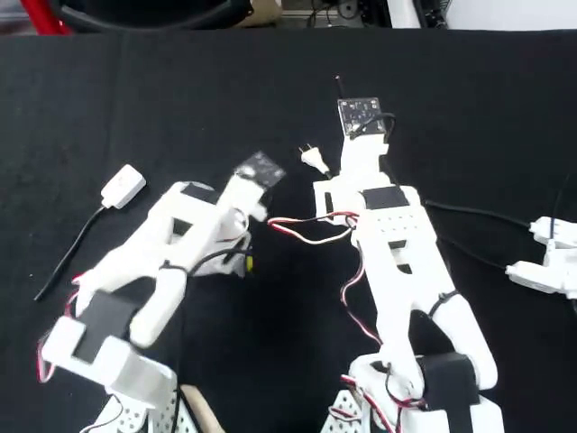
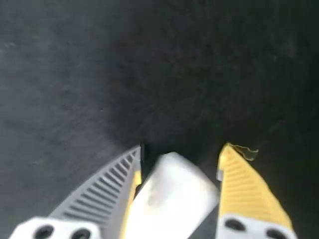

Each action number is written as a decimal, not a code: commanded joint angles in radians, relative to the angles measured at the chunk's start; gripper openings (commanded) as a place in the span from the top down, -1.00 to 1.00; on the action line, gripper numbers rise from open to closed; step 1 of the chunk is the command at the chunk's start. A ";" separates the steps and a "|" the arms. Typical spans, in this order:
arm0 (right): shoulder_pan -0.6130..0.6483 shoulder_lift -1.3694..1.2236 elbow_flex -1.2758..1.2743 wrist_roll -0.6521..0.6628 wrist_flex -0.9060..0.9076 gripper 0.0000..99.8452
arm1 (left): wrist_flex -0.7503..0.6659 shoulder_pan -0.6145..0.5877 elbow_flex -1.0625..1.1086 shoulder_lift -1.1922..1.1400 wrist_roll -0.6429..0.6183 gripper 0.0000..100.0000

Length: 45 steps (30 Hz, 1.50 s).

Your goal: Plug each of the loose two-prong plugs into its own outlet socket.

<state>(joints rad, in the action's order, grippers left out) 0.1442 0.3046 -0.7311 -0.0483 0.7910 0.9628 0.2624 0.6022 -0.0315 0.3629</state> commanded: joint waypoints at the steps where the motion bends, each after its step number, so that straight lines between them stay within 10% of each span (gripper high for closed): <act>1: -0.015 -0.002 0.059 -0.003 0.003 0.98 | 0.068 -0.045 -0.056 0.000 -0.005 0.50; 20: -0.015 -0.002 0.062 0.005 0.003 0.98 | 0.127 -0.091 0.093 0.321 0.133 0.50; 32: -0.017 -0.002 0.065 0.005 0.005 0.98 | 0.227 -0.059 0.355 0.646 0.512 0.49; 45: -0.017 -0.002 0.065 0.005 0.005 0.98 | 0.051 -0.028 0.489 0.646 0.614 0.49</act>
<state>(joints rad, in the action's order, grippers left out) 0.1442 0.3046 -0.7311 -0.0483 0.7910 1.0902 0.2317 1.0656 0.5900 0.9597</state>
